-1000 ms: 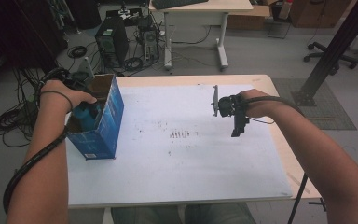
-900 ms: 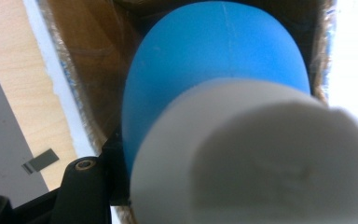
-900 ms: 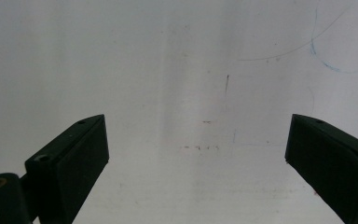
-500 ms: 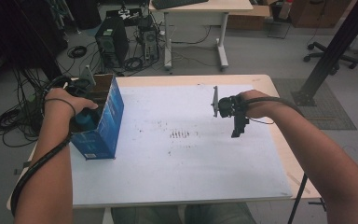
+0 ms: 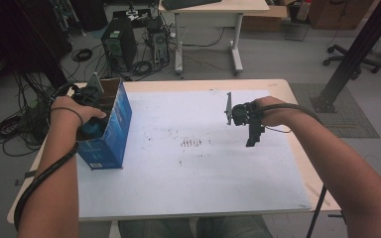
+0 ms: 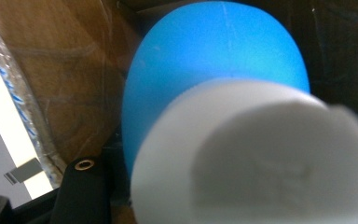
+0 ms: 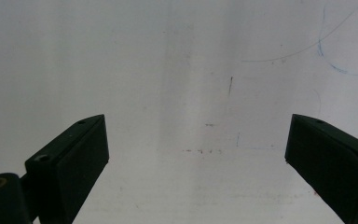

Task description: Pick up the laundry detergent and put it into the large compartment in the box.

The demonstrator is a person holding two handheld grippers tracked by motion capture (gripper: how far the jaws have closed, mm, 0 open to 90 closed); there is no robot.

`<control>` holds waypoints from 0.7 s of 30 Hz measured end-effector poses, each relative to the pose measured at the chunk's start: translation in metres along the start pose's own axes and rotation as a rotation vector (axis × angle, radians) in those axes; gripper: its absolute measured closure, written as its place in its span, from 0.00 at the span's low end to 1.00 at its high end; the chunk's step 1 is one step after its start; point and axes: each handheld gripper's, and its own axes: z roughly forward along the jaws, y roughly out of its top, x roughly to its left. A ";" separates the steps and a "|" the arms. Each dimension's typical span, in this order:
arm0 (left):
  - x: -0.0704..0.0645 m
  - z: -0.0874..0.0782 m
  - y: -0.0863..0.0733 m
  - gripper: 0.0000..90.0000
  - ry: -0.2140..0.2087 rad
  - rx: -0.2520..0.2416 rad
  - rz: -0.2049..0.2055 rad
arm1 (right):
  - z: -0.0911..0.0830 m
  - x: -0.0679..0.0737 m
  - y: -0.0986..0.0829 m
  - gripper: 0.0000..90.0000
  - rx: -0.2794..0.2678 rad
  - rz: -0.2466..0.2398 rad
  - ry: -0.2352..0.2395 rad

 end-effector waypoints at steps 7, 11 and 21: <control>0.000 0.001 -0.001 0.43 -0.002 0.004 -0.006 | -0.001 0.000 -0.001 0.07 -0.004 -0.002 -0.004; -0.001 0.001 0.000 0.43 0.001 0.007 -0.008 | -0.001 0.000 -0.002 0.07 -0.006 -0.001 -0.005; -0.001 0.001 -0.001 0.42 0.003 0.006 -0.003 | 0.000 0.001 -0.005 0.07 -0.005 0.005 -0.003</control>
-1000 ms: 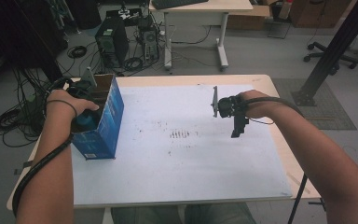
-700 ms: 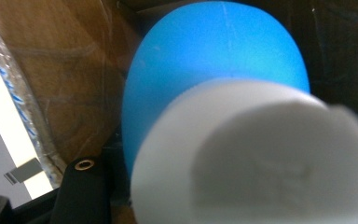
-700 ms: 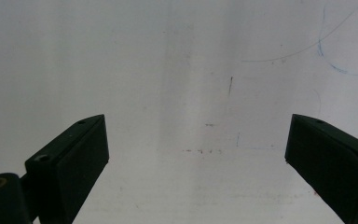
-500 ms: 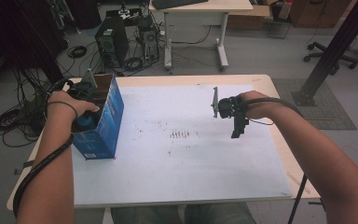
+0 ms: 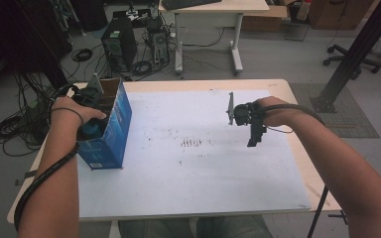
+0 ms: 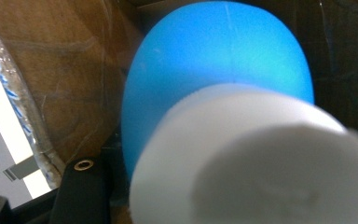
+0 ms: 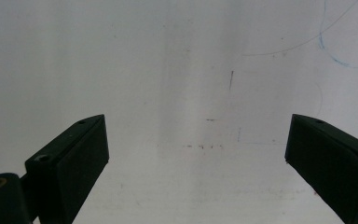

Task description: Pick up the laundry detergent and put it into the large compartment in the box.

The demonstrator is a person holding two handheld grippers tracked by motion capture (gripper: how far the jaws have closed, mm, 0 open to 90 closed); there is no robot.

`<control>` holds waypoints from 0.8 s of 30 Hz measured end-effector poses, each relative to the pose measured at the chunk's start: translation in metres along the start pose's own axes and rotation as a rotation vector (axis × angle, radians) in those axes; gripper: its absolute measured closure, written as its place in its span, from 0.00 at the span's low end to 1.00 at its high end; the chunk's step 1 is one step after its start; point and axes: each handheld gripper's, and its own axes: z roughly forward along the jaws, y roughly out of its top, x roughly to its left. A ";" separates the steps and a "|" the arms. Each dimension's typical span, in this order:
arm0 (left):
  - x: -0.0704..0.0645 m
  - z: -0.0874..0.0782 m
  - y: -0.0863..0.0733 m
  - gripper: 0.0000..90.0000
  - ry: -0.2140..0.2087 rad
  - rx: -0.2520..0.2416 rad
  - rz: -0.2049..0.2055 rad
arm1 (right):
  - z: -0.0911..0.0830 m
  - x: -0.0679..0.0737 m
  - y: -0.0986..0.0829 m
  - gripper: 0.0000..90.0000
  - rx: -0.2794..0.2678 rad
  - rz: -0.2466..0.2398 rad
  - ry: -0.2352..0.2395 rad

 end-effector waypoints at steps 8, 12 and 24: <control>-0.002 -0.001 0.001 0.36 0.010 -0.003 0.006 | 0.002 0.000 0.000 0.07 -0.004 -0.002 0.003; -0.004 -0.002 0.001 0.34 0.010 -0.006 0.007 | 0.002 0.000 0.000 0.07 -0.005 -0.001 0.004; -0.006 -0.015 -0.002 0.33 0.024 -0.025 0.004 | 0.001 0.000 0.000 0.07 -0.007 -0.001 0.000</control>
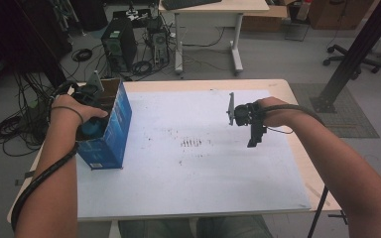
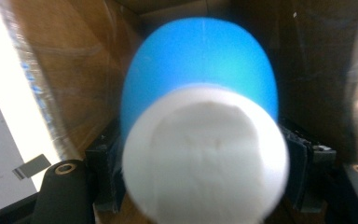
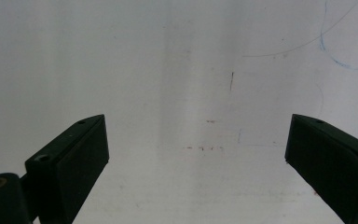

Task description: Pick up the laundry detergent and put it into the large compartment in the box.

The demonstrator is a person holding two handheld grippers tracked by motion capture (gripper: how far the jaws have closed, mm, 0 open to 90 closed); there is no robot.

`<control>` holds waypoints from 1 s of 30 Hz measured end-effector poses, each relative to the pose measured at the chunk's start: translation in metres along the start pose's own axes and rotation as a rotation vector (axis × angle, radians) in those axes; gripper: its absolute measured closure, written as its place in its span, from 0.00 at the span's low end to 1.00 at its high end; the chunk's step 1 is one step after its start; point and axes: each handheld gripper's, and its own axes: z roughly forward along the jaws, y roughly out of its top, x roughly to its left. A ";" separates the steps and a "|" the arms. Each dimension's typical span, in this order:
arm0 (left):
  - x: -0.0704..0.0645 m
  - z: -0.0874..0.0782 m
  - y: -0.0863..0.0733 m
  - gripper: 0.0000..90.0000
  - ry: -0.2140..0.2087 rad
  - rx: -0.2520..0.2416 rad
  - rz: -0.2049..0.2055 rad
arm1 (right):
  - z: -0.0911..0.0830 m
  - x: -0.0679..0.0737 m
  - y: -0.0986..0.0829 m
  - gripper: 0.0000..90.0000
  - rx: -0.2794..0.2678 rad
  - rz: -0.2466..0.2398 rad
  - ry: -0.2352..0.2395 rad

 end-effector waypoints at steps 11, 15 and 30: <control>-0.001 -0.016 -0.002 0.31 0.034 -0.018 -0.012 | -0.002 0.001 0.000 0.07 -0.004 -0.008 -0.006; -0.001 -0.019 -0.002 0.28 0.042 -0.025 -0.016 | -0.003 0.002 -0.001 0.07 -0.003 -0.005 -0.006; -0.002 -0.034 -0.004 0.19 0.065 -0.032 -0.022 | -0.007 0.003 0.000 0.07 -0.005 -0.009 -0.014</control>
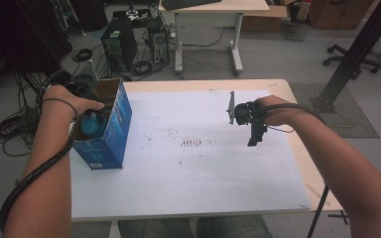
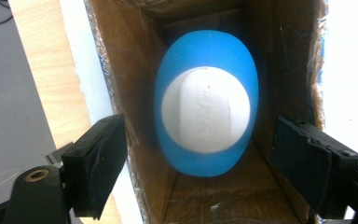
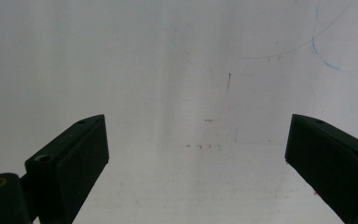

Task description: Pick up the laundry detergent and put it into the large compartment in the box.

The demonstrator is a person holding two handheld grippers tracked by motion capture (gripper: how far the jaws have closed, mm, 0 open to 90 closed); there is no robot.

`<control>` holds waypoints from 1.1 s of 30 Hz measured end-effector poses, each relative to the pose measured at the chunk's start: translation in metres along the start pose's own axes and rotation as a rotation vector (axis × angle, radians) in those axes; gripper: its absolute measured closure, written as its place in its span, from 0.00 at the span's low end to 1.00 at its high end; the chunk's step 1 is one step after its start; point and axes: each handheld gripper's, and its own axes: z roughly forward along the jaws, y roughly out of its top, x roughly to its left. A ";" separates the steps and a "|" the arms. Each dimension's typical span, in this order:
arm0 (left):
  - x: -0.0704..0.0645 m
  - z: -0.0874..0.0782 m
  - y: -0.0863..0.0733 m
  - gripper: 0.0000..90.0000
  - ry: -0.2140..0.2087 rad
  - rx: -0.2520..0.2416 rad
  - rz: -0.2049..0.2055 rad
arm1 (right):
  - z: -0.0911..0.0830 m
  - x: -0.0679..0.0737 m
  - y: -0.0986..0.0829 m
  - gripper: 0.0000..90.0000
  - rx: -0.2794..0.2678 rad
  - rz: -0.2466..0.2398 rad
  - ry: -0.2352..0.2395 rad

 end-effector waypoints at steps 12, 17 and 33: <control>-0.001 -0.015 -0.001 0.10 0.008 -0.014 0.015 | -0.003 0.002 -0.001 0.07 0.003 0.004 -0.005; -0.002 -0.022 -0.003 0.07 0.006 -0.026 0.043 | -0.004 0.002 -0.001 0.07 0.004 0.006 -0.005; -0.015 -0.050 0.000 0.06 0.006 -0.076 0.147 | -0.008 0.002 0.001 0.07 0.002 0.004 -0.012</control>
